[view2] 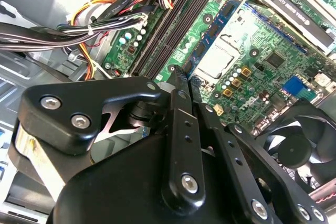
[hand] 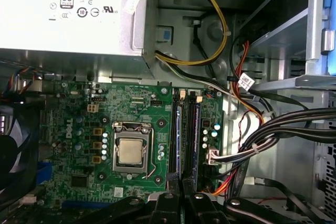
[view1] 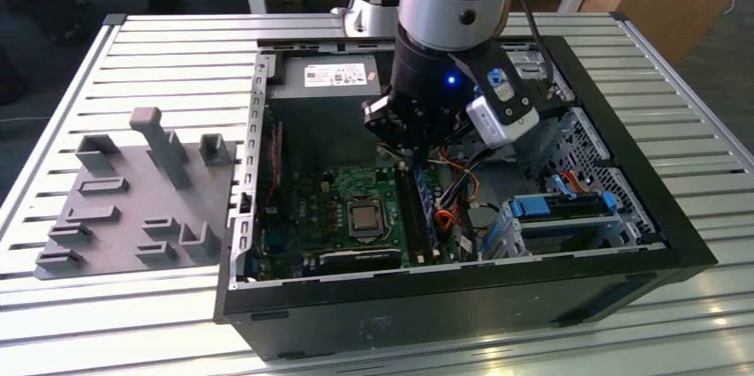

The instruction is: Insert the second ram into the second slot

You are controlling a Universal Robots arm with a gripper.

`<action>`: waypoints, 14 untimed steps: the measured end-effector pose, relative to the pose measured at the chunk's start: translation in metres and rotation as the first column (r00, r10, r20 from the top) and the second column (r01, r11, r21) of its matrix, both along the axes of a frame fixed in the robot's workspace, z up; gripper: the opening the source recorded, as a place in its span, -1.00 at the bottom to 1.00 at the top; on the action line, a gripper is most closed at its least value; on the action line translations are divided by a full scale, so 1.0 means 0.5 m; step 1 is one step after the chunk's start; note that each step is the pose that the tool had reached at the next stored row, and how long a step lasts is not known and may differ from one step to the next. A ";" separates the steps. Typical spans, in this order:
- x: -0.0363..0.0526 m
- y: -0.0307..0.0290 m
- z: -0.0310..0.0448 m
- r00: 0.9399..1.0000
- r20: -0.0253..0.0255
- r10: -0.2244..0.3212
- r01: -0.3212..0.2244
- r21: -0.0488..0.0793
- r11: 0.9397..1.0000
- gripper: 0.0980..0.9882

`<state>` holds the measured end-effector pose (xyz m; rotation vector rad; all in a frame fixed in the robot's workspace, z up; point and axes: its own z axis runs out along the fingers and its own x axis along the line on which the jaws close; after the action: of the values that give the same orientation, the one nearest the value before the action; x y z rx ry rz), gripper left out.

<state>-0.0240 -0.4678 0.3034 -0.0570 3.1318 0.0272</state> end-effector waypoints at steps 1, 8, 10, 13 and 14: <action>0.000 0.000 -0.001 1.000 0.000 0.000 0.000 0.000 1.000 -0.91; 0.000 0.000 -0.005 1.000 0.000 -0.002 0.002 0.000 1.000 -0.91; 0.000 0.000 -0.006 1.000 0.000 -0.004 0.004 0.000 1.000 -0.91; 0.000 0.000 -0.008 1.000 0.000 -0.009 0.009 0.000 1.000 -0.91; 0.000 0.000 -0.008 1.000 0.000 -0.011 0.011 0.000 1.000 -0.91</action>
<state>-0.0240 -0.4677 0.2992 -0.0392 3.1319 0.0272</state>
